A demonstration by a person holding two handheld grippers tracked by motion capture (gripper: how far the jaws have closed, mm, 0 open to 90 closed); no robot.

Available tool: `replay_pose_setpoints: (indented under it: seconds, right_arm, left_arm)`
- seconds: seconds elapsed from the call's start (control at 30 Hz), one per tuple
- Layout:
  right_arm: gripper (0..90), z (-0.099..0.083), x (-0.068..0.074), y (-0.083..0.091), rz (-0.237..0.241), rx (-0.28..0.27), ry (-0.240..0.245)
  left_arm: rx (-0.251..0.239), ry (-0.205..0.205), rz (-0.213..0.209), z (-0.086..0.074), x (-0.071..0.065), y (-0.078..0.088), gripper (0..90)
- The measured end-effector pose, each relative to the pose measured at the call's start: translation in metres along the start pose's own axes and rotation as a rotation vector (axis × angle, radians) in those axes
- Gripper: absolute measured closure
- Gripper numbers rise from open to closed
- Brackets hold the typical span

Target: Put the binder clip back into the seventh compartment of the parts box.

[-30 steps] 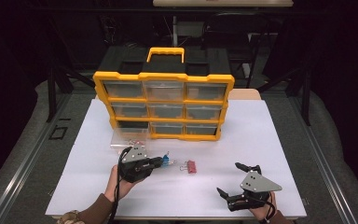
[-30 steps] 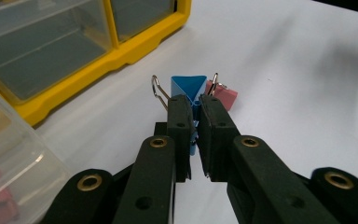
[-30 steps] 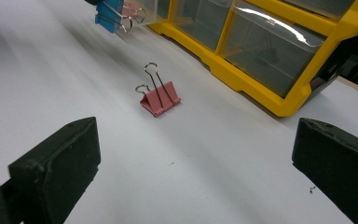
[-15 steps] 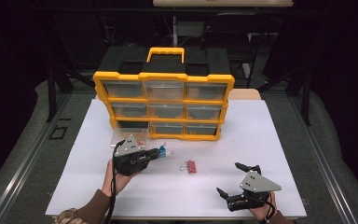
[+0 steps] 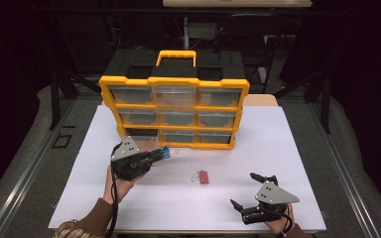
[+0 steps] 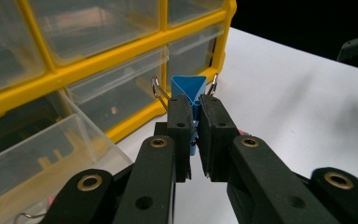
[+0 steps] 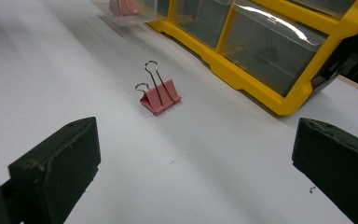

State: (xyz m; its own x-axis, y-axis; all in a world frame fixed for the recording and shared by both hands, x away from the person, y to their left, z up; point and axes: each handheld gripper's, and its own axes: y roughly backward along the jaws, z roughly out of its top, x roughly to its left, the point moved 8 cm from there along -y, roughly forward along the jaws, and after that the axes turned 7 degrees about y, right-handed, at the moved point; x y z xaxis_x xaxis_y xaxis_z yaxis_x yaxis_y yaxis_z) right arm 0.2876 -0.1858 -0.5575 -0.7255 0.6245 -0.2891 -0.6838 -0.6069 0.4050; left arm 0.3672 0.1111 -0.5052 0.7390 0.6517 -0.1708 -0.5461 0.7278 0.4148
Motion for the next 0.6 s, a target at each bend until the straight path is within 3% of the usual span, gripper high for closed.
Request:
replay_pose_setpoints:
  seconds: [0.6]
  right_arm:
    - [0.5, -0.001, 0.000, 0.000, -0.002, 0.005, 0.001]
  left_arm:
    - [-0.081, 0.038, 0.057, 0.012, 0.024, 0.018, 83.5]
